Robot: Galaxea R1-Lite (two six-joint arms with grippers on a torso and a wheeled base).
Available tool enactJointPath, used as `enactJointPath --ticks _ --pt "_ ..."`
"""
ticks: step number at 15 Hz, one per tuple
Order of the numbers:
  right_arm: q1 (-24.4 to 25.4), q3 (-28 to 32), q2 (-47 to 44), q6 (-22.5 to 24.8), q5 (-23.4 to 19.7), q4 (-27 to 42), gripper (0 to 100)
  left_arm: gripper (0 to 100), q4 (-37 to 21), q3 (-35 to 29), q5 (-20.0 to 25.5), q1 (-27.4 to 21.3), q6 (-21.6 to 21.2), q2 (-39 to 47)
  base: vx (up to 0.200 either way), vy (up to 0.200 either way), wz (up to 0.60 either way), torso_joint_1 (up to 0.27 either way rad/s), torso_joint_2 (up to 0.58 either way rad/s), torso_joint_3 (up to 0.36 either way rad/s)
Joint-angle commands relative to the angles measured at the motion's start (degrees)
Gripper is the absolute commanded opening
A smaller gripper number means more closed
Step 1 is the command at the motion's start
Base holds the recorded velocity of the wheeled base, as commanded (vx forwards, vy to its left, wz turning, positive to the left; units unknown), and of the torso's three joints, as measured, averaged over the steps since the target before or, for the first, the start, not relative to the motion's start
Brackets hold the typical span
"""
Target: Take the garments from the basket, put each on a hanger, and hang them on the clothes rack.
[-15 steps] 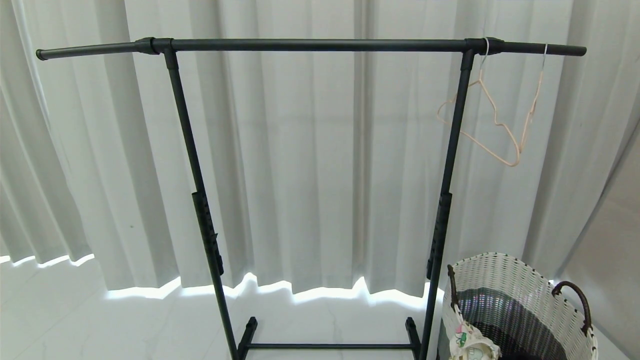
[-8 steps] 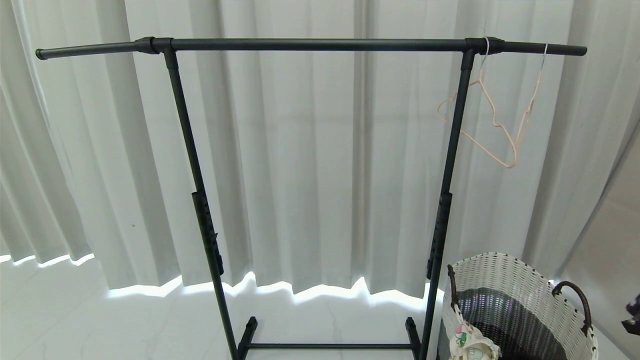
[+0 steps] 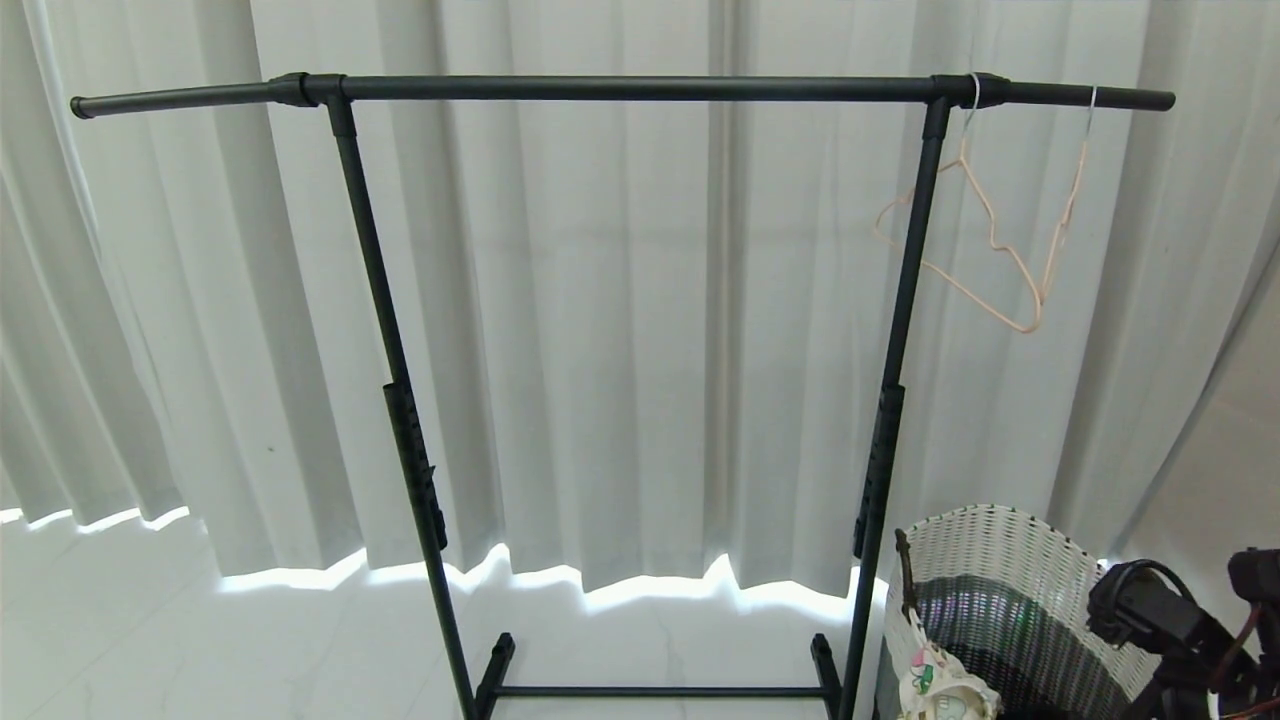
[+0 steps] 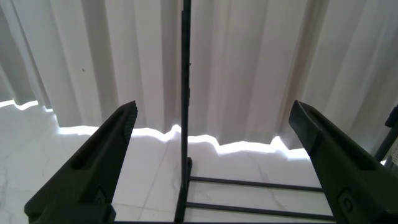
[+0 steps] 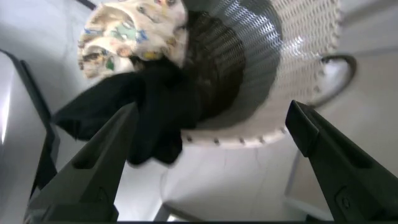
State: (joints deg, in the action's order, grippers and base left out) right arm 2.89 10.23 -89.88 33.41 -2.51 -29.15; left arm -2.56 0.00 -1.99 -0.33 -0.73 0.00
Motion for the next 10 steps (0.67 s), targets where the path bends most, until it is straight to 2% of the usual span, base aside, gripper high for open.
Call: enactJointPath --ticks 1,6,10 --pt "2.38 -0.74 -8.12 0.16 -0.39 -1.61 100 100 0.01 0.0 -0.03 -0.02 0.03 0.0 0.0 0.0 0.0 0.0 0.0 0.0" --pt "2.65 2.34 -12.69 0.07 0.67 -2.05 100 100 0.01 0.0 -0.03 -0.02 -0.06 0.0 0.0 0.0 0.0 0.0 0.0 0.0" --pt "2.65 3.57 -17.08 0.78 6.11 -6.27 100 100 0.01 0.0 -0.03 -0.02 -0.06 0.0 0.0 0.0 0.0 0.0 0.0 0.0"
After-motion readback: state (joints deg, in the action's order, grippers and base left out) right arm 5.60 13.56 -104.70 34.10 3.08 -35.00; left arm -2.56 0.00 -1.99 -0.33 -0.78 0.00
